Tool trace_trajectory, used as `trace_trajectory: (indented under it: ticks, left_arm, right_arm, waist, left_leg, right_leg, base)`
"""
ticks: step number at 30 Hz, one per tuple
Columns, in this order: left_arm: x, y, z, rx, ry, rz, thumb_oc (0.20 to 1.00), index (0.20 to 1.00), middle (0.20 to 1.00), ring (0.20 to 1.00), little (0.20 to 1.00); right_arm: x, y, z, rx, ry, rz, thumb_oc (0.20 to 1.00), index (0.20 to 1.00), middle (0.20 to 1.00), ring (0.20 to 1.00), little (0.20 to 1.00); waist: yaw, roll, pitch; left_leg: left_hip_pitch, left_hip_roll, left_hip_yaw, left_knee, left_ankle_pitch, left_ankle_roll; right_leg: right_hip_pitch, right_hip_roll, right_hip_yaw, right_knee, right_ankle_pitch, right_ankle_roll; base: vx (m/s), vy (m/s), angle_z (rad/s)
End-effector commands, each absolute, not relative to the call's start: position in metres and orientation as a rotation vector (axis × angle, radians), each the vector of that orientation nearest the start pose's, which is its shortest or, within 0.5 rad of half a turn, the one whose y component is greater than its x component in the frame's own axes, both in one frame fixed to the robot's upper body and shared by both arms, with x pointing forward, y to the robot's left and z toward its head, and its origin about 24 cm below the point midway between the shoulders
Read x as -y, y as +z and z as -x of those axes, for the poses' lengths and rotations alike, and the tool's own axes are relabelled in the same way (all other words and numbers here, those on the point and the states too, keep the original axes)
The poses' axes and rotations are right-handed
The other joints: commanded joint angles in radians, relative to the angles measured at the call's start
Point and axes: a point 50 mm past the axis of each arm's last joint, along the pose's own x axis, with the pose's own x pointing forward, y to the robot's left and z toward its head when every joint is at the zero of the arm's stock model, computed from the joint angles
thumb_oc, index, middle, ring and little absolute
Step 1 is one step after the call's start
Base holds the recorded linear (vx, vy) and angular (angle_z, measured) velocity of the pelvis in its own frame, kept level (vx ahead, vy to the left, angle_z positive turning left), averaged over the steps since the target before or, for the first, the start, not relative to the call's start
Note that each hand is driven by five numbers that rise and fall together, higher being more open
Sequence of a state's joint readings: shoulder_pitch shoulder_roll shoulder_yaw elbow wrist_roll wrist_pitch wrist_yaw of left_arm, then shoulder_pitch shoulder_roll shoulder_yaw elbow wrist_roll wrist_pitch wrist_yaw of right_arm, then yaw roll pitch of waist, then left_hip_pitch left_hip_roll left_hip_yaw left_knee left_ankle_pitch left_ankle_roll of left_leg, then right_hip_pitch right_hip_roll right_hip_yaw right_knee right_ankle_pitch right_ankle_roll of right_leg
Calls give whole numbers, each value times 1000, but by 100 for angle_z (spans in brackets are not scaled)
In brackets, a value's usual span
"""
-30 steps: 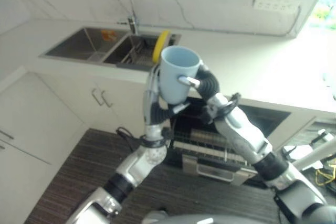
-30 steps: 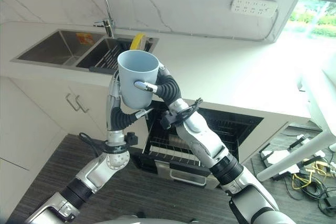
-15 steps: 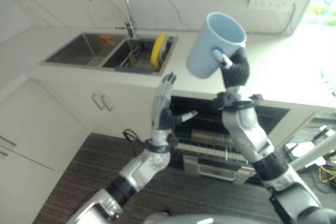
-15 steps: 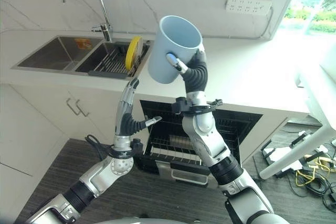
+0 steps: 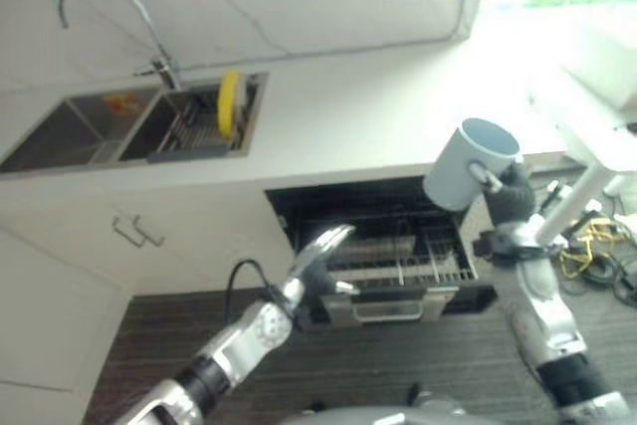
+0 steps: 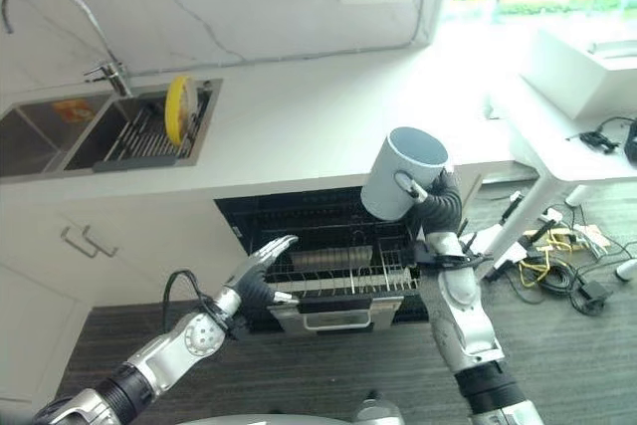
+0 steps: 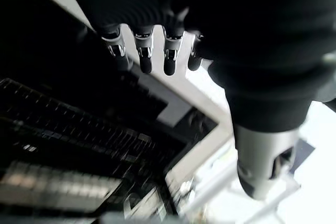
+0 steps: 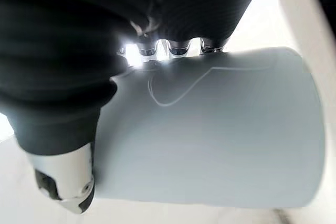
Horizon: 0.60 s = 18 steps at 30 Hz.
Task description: Place the dishes in the dishwasher.
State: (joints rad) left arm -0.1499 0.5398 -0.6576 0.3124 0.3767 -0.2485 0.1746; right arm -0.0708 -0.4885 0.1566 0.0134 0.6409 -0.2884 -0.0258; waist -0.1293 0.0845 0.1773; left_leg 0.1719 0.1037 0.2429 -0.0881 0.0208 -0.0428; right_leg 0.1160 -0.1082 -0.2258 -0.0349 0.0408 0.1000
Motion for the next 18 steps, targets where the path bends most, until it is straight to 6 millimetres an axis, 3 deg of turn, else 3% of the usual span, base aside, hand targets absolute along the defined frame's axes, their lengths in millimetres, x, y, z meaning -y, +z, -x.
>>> trace_trajectory:
  ticks: [1,6,10,11,15,18]
  left_arm:
    - [-136,2,-250,136,-663,-1042,1000,1000,1000,1000,1000]
    - [-140,20,-268,196,-663,-1140,1000,1000,1000,1000,1000]
    - [-145,26,-272,328,-547,-1267,1000,1000,1000,1000,1000]
    - [-149,32,-275,431,-470,-1335,1000,1000,1000,1000,1000]
    - [-157,33,-281,477,-397,-1408,1000,1000,1000,1000,1000]
    - [-167,40,-291,536,-295,-1499,1000,1000,1000,1000,1000]
  right_arm:
    - [189,131,-280,405,279,-212,200,200,200,200,200]
    - [202,144,-307,366,272,-100,200,200,200,200,200]
    - [208,148,-320,329,256,-21,200,200,200,200,200]
    - [208,145,-321,303,261,0,200,200,200,200,200]
    - [209,141,-325,289,261,30,200,200,200,200,200]
    - [213,152,-337,307,211,8,200,200,200,200,200]
  waist:
    - [22,-36,38]
    - [9,-5,85]
    - [21,11,105]
    - [24,9,110]
    - [37,-2,132]
    - [57,-15,172]
  left_leg:
    - [-60,53,30,201,-101,-13]
    - [-110,49,37,217,-90,-25]
    - [-119,31,26,202,-79,-24]
    - [-119,29,25,198,-78,-22]
    - [-141,29,15,204,-75,-20]
    - [-176,28,-6,206,-71,-18]
  right_leg:
    - [-48,-68,-19,234,-173,19]
    - [-103,-90,-6,248,-165,23]
    - [-114,-101,-8,248,-160,25]
    - [-118,-104,-10,256,-162,26]
    - [-144,-108,-11,280,-165,30]
    - [-173,-108,-12,285,-159,36]
  base:
    - [-68,43,-14]
    - [-76,102,-4]
    - [-13,71,5]
    - [29,13,7]
    - [-32,-25,9]
    - [-166,-80,9]
